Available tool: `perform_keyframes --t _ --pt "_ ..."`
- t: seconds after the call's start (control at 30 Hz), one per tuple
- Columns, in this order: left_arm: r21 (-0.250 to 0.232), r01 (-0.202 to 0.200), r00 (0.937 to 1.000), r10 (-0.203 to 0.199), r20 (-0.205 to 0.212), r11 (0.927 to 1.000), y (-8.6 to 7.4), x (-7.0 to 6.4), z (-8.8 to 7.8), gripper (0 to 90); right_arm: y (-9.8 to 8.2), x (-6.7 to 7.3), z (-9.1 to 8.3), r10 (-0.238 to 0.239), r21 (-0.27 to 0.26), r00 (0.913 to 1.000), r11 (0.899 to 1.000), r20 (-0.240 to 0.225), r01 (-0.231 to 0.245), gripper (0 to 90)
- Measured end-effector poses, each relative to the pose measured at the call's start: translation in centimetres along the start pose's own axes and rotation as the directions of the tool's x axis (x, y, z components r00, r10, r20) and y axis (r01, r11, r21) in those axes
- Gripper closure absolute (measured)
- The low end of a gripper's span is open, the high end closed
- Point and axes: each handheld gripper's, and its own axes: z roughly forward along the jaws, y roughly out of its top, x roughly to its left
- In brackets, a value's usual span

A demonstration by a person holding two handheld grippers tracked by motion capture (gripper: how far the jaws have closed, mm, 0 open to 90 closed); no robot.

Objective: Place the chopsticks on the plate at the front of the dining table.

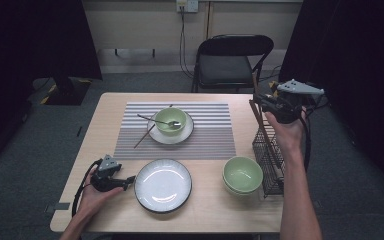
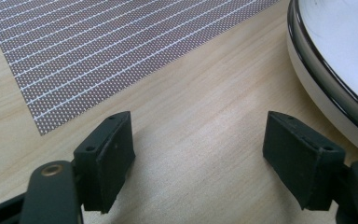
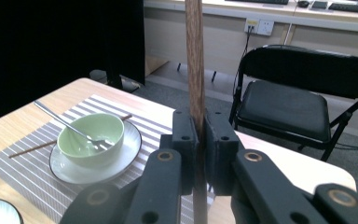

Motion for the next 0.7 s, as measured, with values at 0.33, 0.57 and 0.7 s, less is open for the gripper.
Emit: perform_keyframes --t 0.33,0.57,0.7 --pt "0.01 0.015 0.9997 -0.015 -0.021 0.9998 0.1 0.1 -0.2 25.1 0.9 1.0 0.9 -0.001 -0.02 0.9999 1.0 -0.01 0.001 84.5" --pt "-0.011 0.052 0.9985 -0.053 -0.018 0.9986 0.2 0.8 -1.0 26.7 1.0 1.6 1.5 0.005 -0.016 0.9989 1.0 -0.046 -0.006 84.6" --pt "-0.029 0.066 0.9978 -0.066 -0.01 0.9974 0.4 0.9 -1.4 27.7 0.8 2.1 1.8 0.021 -0.016 0.9971 1.0 -0.073 -0.023 84.6"
